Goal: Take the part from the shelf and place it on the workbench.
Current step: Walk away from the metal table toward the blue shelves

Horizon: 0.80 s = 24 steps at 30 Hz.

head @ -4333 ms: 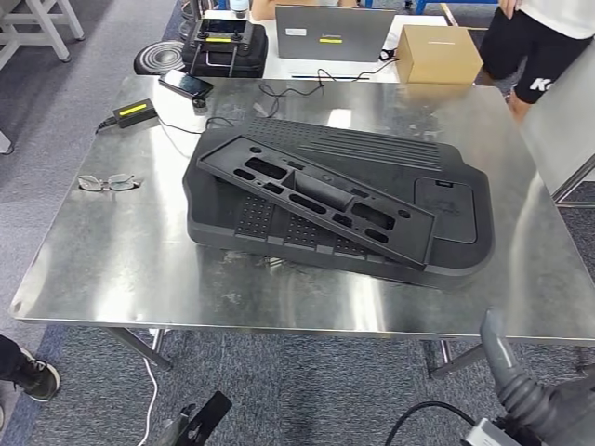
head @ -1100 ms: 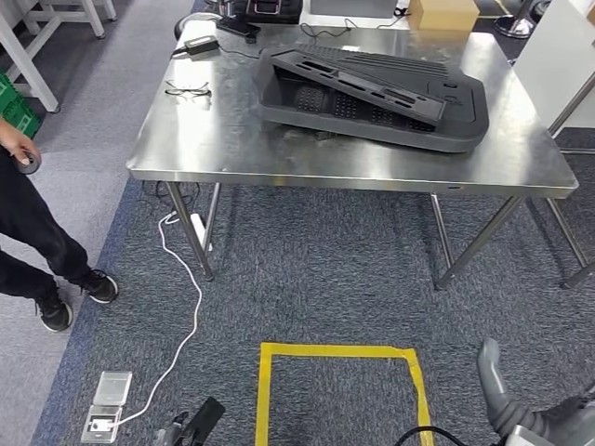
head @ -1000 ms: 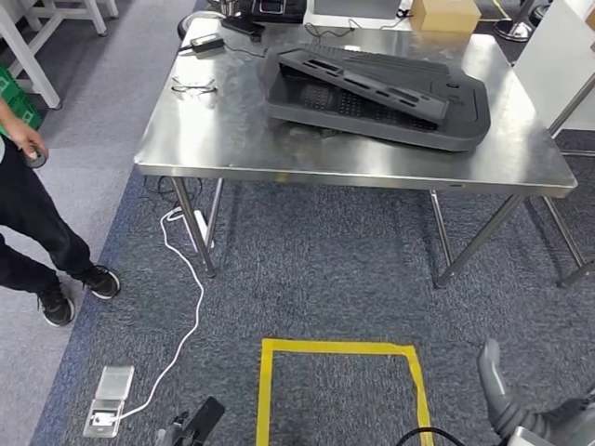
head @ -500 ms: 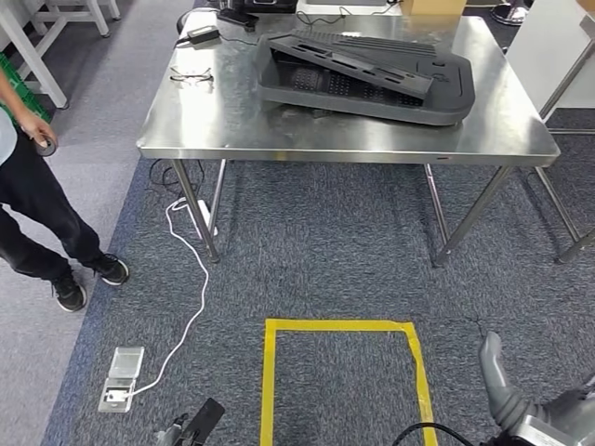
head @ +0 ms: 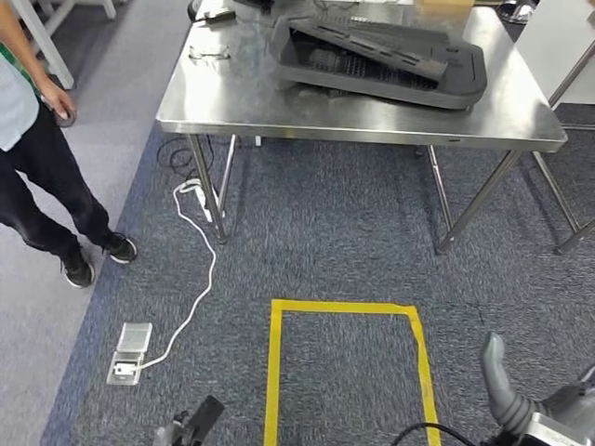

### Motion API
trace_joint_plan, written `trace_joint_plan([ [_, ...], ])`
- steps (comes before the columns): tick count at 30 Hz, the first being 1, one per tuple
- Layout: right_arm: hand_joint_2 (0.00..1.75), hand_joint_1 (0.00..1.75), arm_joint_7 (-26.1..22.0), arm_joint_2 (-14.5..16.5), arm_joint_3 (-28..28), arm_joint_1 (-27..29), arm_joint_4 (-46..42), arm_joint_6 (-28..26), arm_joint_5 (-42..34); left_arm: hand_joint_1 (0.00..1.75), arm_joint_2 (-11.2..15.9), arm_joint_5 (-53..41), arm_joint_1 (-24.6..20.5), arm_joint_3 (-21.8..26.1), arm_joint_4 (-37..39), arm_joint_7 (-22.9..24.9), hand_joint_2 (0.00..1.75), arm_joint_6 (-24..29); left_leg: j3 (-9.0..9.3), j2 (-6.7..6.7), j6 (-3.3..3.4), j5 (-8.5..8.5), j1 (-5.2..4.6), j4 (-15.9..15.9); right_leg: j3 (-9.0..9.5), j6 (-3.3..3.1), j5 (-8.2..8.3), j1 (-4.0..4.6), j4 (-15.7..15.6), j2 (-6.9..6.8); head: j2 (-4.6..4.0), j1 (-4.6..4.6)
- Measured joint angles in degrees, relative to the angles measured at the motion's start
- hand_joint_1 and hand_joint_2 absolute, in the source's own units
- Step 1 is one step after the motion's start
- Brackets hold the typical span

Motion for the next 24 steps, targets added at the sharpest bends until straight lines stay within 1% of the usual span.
trace_joint_plan([
  [1, 0.00, 0.00, 0.01, -0.31, 0.00, -0.05, 0.01, 0.00, -0.26, 0.00, 0.01, 0.01, -0.04, 0.01, 0.00, -0.01, 0.00, 0.00, -0.54, 0.11, 0.14, 0.45, -0.01, 0.06, -0.63, 0.34, -2.44, -0.24, 3.66, 0.00, 0.00, 0.05],
  [2, 0.00, 0.00, 0.04, -0.56, -0.01, -0.08, 0.01, -0.01, -0.55, 0.00, 0.01, 0.01, -0.06, 0.01, 0.00, -0.01, 0.00, 0.01, -1.09, 0.20, 0.14, 0.87, -0.01, 0.15, -0.98, 0.62, -3.87, -0.44, 6.86, 0.00, 0.00, 0.06],
  [3, 0.00, 0.00, 0.10, -0.77, -0.02, -0.09, 0.02, 0.00, -0.85, 0.00, 0.02, 0.02, -0.09, 0.02, 0.00, -0.01, 0.00, 0.01, -1.65, 0.25, 0.09, 1.24, 0.00, 0.26, -0.69, 0.81, -3.98, -0.60, 8.68, 0.00, 0.00, 0.07],
  [4, 0.00, 0.00, 0.16, -0.92, -0.03, -0.11, 0.02, 0.02, -1.22, 0.00, 0.02, 0.02, -0.10, 0.02, 0.00, -0.03, 0.00, 0.02, -2.21, 0.28, 0.00, 1.56, 0.01, 0.38, 0.49, 0.91, -2.90, -0.73, 8.45, 0.00, 0.00, 0.07],
  [5, 0.00, 0.00, 0.22, -1.05, -0.03, -0.16, 0.01, 0.12, -1.73, 0.00, 0.02, 0.01, -0.12, 0.02, 0.00, -0.10, 0.00, 0.02, -2.68, 0.27, -0.13, 1.86, 0.04, 0.46, 2.66, 0.92, -1.11, -0.80, 5.98, 0.00, 0.00, 0.07],
  [6, 0.00, 0.00, 0.25, -1.17, -0.02, -0.23, -0.01, 0.25, -2.29, 0.00, 0.01, -0.01, -0.13, 0.02, 0.00, -0.18, 0.00, 0.02, -3.03, 0.24, -0.31, 2.14, 0.07, 0.51, 5.47, 0.84, 0.60, -0.83, 2.01, 0.05, 0.00, 0.07],
  [7, 0.00, 0.00, 0.25, -1.30, -0.01, -0.31, -0.04, 0.37, -2.86, 0.00, 0.01, -0.04, -0.14, 0.02, 0.00, -0.25, 0.00, 0.03, -3.31, 0.21, -0.57, 2.43, 0.03, 0.55, 8.32, 0.65, 1.57, -0.75, -2.45, 0.13, 0.00, 0.07],
  [8, 0.00, 0.00, 0.21, -1.43, -0.01, -0.36, -0.08, 0.47, -3.37, 0.00, 0.01, -0.09, -0.17, 0.02, 0.00, -0.31, 0.00, 0.05, -3.50, 0.19, -0.88, 2.79, -0.01, 0.54, 10.53, 0.35, 1.84, -0.65, -6.18, 0.22, 0.00, 0.04],
  [9, 0.00, 0.00, 0.14, -1.55, -0.01, -0.38, -0.11, 0.49, -3.67, 0.00, 0.01, -0.13, -0.19, 0.02, 0.00, -0.32, 0.00, 0.07, -3.68, 0.18, -1.25, 3.18, -0.02, 0.49, 11.74, 0.02, 1.65, -0.50, -8.52, 0.30, 0.00, 0.03],
  [10, 0.00, 0.00, 0.08, -1.67, -0.01, -0.38, -0.14, 0.48, -3.82, 0.00, 0.01, -0.16, -0.21, 0.02, 0.00, -0.32, 0.00, 0.09, -3.89, 0.18, -1.64, 3.61, -0.01, 0.42, 12.11, -0.27, 1.37, -0.31, -9.65, 0.34, 0.00, 0.01],
  [11, 0.00, 0.00, 0.02, -1.78, 0.00, -0.37, -0.15, 0.48, -3.91, 0.00, 0.01, -0.17, -0.18, 0.02, 0.00, -0.33, 0.00, 0.11, -4.06, 0.17, -2.03, 4.01, 0.04, 0.34, 11.92, -0.67, 1.49, -0.25, -10.05, 0.33, 0.00, -0.01],
  [12, 0.00, 0.00, -0.02, -1.86, 0.02, -0.37, -0.15, 0.48, -3.95, 0.00, 0.01, -0.17, -0.14, 0.02, 0.00, -0.32, 0.00, 0.11, -4.36, 0.15, -2.33, 3.82, 0.08, 0.49, 11.59, -1.15, 1.84, -0.27, -10.22, 0.25, 0.00, -0.02],
  [13, 0.00, 0.00, -0.02, -1.91, 0.06, -0.38, -0.15, 0.49, -3.99, 0.00, 0.01, -0.16, -0.09, 0.02, 0.00, -0.32, 0.00, 0.13, -4.83, 0.11, -2.53, 2.83, 0.07, 1.30, 11.23, -1.66, 2.24, -0.33, -10.40, 0.18, 0.00, -0.04],
  [14, 0.00, 0.00, -0.03, -1.95, 0.14, -0.36, -0.14, 0.50, -4.04, 0.00, 0.01, -0.16, -0.06, 0.02, 0.00, -0.31, 0.00, 0.14, -5.59, 0.07, -2.63, 0.93, 0.04, 3.21, 10.78, -2.22, 2.71, -0.38, -10.52, 0.12, 0.00, -0.08],
  [15, 0.00, 0.00, -0.03, -1.98, 0.22, -0.34, -0.13, 0.51, -4.07, 0.00, 0.01, -0.15, -0.05, 0.02, 0.00, -0.31, 0.00, 0.15, -6.65, 0.04, -2.66, -1.61, 0.03, 6.28, 10.28, -2.64, 3.10, -0.34, -10.45, 0.09, 0.00, -0.12],
  [16, 0.00, 0.00, -0.03, -2.02, 0.30, -0.31, -0.11, 0.52, -4.10, 0.00, 0.01, -0.12, -0.04, 0.03, 0.00, -0.32, 0.00, 0.16, -7.81, 0.01, -2.68, -3.99, 0.01, 10.09, 9.69, -2.91, 3.43, -0.19, -10.28, 0.16, 0.00, -0.13],
  [17, 0.00, 0.00, -0.03, -2.05, 0.34, -0.28, -0.08, 0.54, -4.14, 0.00, 0.01, -0.06, -0.03, 0.04, 0.00, -0.32, 0.00, 0.16, -8.74, -0.01, -2.70, -5.58, 0.00, 13.63, 9.11, -3.09, 3.71, -0.01, -10.05, 0.25, 0.00, -0.14],
  [18, 0.00, 0.00, -0.03, -2.09, 0.37, -0.26, -0.05, 0.56, -4.17, 0.00, 0.01, -0.01, -0.01, 0.05, 0.00, -0.33, 0.00, 0.17, -9.05, -0.02, -2.66, -6.03, -0.01, 15.82, 8.56, -3.20, 3.94, 0.16, -9.77, 0.41, 0.00, -0.13],
  [19, 0.00, 0.00, -0.03, -2.12, 0.38, -0.25, -0.02, 0.57, -4.21, 0.00, 0.01, 0.04, 0.01, 0.07, 0.00, -0.32, 0.00, 0.17, -8.41, -0.06, -2.54, -5.40, -0.04, 15.94, 8.04, -3.23, 4.10, 0.30, -9.44, 0.70, 0.00, -0.13],
  [20, 0.00, 0.00, -0.03, -2.15, 0.40, -0.24, 0.01, 0.59, -4.25, 0.00, 0.01, 0.07, 0.03, 0.09, 0.00, -0.32, 0.00, 0.18, -6.73, -0.21, -2.31, -3.97, -0.09, 13.78, 7.60, -3.20, 4.20, 0.42, -9.08, 1.06, 0.00, -0.13],
  [21, 0.00, 0.00, -0.03, -2.17, 0.44, -0.24, 0.02, 0.59, -4.27, 0.00, 0.01, 0.07, 0.03, 0.10, 0.00, -0.31, 0.00, 0.19, -4.36, -0.77, -1.94, -2.32, -0.16, 10.04, 7.19, -3.17, 4.25, 0.49, -8.67, 1.46, 0.00, -0.12],
  [22, 0.00, 0.00, -0.03, -2.20, 0.50, -0.26, 0.03, 0.59, -4.29, 0.00, 0.06, 0.08, 0.04, 0.14, 0.00, -0.31, 0.00, 0.21, -2.03, -1.84, -1.52, -1.21, -0.18, 6.19, 6.71, -3.06, 4.29, 0.58, -8.22, 1.86, 0.00, -0.09],
  [23, 0.00, 0.00, -0.02, -2.22, 0.59, -0.28, 0.03, 0.60, -4.34, 0.00, 0.08, 0.08, 0.09, 0.16, 0.00, -0.31, 0.00, 0.26, -0.36, -2.82, -1.24, -0.53, -0.22, 3.12, 6.24, -2.88, 4.40, 0.56, -7.83, 2.28, 0.00, -0.09],
  [24, 0.00, 0.00, -0.02, -2.23, 0.70, -0.29, 0.04, 0.62, -4.39, 0.00, 0.10, 0.08, 0.18, 0.18, 0.00, -0.32, 0.00, 0.31, 0.51, -3.60, -1.06, -0.36, -0.28, 1.34, 5.80, -2.59, 4.58, 0.50, -7.54, 2.71, 0.00, -0.12],
])
